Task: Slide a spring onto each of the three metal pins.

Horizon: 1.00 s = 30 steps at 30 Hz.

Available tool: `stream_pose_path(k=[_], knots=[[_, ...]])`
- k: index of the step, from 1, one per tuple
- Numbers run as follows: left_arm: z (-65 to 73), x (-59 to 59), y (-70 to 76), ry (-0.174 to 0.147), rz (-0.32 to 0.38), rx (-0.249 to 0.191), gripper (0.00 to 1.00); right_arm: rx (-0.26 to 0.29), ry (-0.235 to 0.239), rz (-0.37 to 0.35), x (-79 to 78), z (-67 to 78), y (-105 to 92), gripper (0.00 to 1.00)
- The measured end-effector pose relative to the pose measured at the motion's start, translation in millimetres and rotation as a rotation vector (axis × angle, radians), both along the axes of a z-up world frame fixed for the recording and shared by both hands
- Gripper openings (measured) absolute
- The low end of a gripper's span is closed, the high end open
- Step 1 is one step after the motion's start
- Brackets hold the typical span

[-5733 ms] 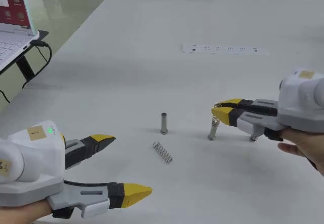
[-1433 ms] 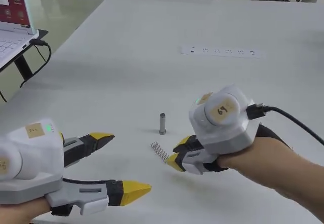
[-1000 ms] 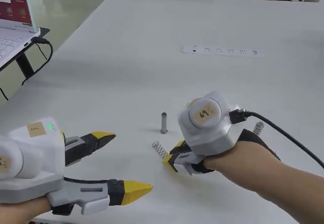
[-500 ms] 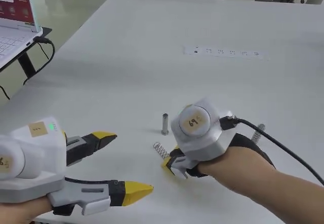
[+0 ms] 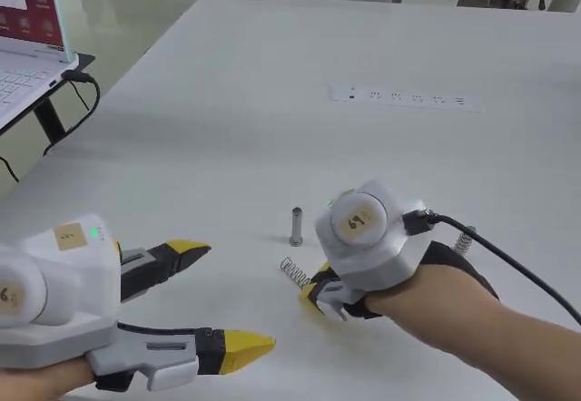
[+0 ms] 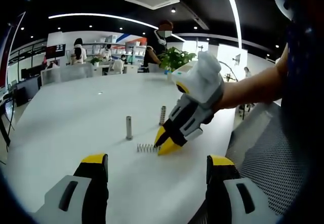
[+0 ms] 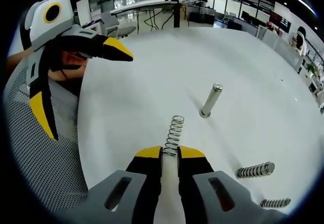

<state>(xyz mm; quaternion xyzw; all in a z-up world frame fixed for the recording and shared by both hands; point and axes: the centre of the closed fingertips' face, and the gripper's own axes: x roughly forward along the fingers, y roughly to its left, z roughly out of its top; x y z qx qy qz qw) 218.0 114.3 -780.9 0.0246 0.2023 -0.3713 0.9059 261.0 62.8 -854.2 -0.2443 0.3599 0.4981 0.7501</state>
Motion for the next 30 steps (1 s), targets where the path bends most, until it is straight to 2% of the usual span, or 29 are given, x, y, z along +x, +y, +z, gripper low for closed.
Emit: stream_pose_path(k=[5,10,15,21,27,30], knots=[[-0.8,-0.6,-0.9,0.001,-0.008,0.007,0.76,0.023,0.017,0.041,-8.8,6.7,-2.1,0.09],[-3.6,-3.1,-4.1,0.006,-0.037,0.028,0.76,0.063,0.023,0.103,-19.8,21.9,-5.9,0.08],[-5.5,-5.3,-7.0,0.011,-0.061,0.037,0.75,0.096,0.041,0.119,-24.0,35.4,-10.2,0.08],[-6.1,-8.7,-11.1,0.000,-0.099,0.059,0.70,0.147,0.055,0.152,-31.0,59.5,-11.4,0.08],[-4.3,-11.1,-16.4,-0.010,-0.136,0.070,0.67,0.162,0.069,0.200,-40.4,77.5,-13.9,0.08],[1.3,-10.2,-19.6,-0.018,-0.153,0.067,0.66,0.174,0.077,0.220,-44.8,86.1,-13.3,0.08]])
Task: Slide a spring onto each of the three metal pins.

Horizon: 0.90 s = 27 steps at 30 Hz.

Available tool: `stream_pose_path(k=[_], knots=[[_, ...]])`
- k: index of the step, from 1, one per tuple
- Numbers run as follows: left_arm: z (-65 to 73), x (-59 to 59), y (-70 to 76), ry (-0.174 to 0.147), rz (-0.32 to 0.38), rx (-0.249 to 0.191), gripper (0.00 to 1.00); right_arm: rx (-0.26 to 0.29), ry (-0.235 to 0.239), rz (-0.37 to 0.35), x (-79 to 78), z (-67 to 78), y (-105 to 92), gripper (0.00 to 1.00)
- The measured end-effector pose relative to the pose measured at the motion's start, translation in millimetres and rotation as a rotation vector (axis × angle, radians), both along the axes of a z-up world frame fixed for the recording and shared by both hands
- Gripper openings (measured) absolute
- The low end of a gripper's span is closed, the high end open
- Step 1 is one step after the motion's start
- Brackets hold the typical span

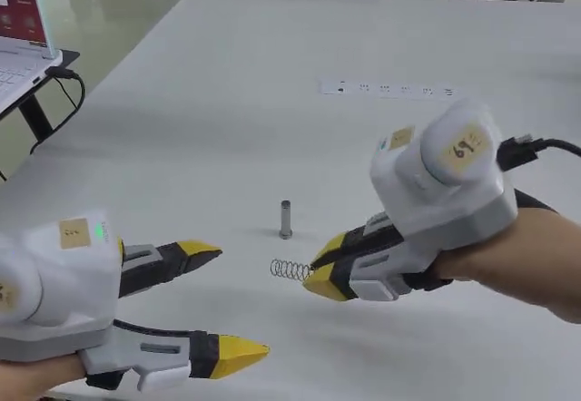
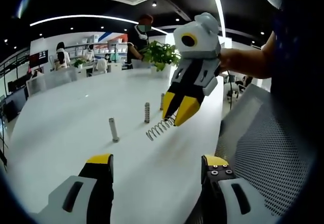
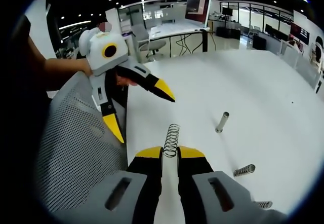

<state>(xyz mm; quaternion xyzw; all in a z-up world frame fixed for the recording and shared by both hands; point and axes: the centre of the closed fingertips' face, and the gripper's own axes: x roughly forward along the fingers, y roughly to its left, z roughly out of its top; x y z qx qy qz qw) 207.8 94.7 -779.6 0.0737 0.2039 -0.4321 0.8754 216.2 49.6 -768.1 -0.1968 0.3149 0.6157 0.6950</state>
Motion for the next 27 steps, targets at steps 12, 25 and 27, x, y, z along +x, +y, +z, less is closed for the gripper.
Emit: stream_pose_path(k=[12,25,27], knots=[[35.4,-2.9,-15.6,-0.049,-0.093,-0.073,0.55,0.014,0.018,0.088,-14.8,27.8,1.2,0.08],[41.1,-8.2,-35.3,-0.128,-0.201,-0.021,0.36,-0.001,0.077,0.099,-26.2,35.0,3.2,0.08],[42.3,-7.5,-36.6,-0.142,-0.208,-0.020,0.33,-0.007,0.083,0.093,-25.7,35.3,3.2,0.08]])
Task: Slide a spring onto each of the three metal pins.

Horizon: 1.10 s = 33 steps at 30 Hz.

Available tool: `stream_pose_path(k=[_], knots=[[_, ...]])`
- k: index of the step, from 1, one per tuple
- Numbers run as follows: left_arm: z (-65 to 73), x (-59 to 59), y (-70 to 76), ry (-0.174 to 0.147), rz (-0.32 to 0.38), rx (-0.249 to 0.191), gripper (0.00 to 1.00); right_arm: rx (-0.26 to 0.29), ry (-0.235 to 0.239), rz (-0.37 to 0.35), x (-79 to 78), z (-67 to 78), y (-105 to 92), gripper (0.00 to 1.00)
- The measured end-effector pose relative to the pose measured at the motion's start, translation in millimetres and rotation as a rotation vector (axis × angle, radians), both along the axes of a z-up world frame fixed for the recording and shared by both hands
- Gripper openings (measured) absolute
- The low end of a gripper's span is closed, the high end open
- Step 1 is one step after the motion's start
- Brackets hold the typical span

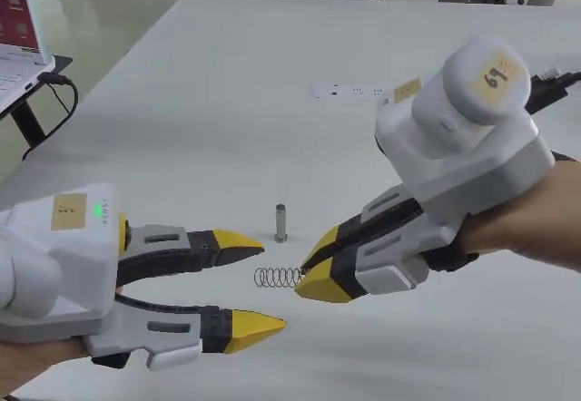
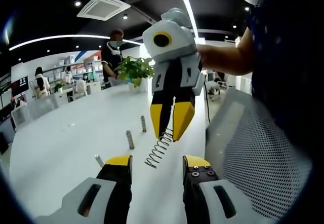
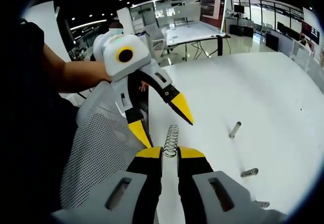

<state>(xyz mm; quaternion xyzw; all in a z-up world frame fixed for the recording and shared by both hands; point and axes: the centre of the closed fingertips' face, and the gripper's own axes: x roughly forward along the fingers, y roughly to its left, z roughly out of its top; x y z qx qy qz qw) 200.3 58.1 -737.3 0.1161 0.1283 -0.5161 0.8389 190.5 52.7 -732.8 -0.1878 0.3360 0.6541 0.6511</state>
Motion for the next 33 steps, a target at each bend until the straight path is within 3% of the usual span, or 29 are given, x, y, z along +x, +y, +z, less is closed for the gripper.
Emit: stream_pose_path(k=[5,12,18,21,25,27,33], knots=[[1.0,-0.4,-4.7,-0.037,-0.025,0.023,0.17,-0.007,0.049,-0.029,-0.4,2.4,-0.6,0.08],[-3.0,-1.9,-7.7,-0.082,-0.048,0.070,0.09,-0.014,0.076,-0.038,-3.2,3.6,0.0,0.08],[-3.2,-0.6,-6.4,-0.088,-0.040,0.072,0.05,-0.009,0.087,-0.054,-3.2,6.5,1.5,0.08],[-1.8,0.2,-6.6,-0.081,-0.028,0.058,0.05,0.010,0.045,-0.049,-2.1,12.3,4.0,0.08],[0.0,1.3,-6.6,-0.064,-0.017,0.040,0.04,0.028,-0.048,-0.016,-1.4,18.9,7.9,0.08],[0.5,1.9,-6.7,-0.058,-0.013,0.036,0.03,0.022,-0.116,0.026,-1.4,20.5,9.1,0.08],[1.6,-0.6,-8.8,-0.057,-0.030,0.042,0.02,-0.027,-0.216,0.093,-4.7,20.7,9.0,0.08]])
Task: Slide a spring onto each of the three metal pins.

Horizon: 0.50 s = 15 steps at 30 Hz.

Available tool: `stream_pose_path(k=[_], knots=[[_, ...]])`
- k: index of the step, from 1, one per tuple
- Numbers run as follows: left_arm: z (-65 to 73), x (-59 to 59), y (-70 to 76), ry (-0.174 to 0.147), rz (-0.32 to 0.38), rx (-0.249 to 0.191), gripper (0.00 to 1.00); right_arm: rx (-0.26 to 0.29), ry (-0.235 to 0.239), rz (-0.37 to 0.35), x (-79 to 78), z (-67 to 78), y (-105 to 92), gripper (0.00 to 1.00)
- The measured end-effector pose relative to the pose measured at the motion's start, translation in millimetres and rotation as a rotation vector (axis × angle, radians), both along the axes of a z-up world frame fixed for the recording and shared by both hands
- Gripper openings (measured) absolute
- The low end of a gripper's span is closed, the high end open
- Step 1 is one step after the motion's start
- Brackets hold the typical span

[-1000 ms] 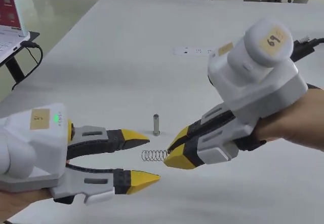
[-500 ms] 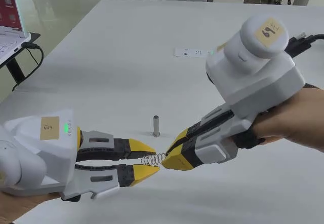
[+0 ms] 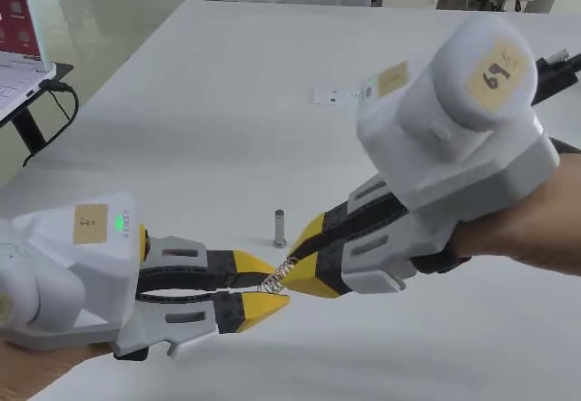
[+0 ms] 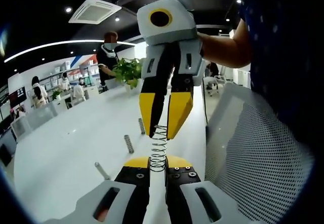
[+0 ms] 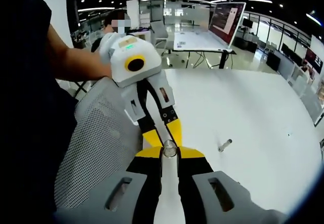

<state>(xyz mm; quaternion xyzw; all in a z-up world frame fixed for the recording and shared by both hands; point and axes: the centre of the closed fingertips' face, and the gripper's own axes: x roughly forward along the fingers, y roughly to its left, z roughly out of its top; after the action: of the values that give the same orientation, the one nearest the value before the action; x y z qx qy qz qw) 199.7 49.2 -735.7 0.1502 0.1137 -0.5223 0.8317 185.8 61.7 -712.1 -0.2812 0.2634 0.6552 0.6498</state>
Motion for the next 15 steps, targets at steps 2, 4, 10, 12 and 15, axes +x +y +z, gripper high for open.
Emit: stream_pose_path(k=[2,4,10,12,15], knots=[[0.9,-0.7,-0.3,-0.005,-0.004,0.002,0.02,-0.006,-0.015,0.023,-2.4,0.1,1.4,0.08],[1.8,-2.0,-1.0,-0.009,-0.013,0.003,0.02,-0.027,-0.024,0.041,-3.6,-1.9,1.3,0.08],[6.7,-4.1,-5.3,-0.018,-0.026,-0.003,0.02,-0.065,-0.067,0.101,-6.7,-5.3,3.8,0.09],[7.9,-4.7,-5.7,-0.020,-0.029,-0.005,0.02,-0.070,-0.070,0.114,-7.4,-5.3,3.9,0.09],[10.9,-5.6,-6.2,-0.025,-0.032,-0.007,0.02,-0.075,-0.074,0.128,-7.8,-5.1,4.5,0.09]])
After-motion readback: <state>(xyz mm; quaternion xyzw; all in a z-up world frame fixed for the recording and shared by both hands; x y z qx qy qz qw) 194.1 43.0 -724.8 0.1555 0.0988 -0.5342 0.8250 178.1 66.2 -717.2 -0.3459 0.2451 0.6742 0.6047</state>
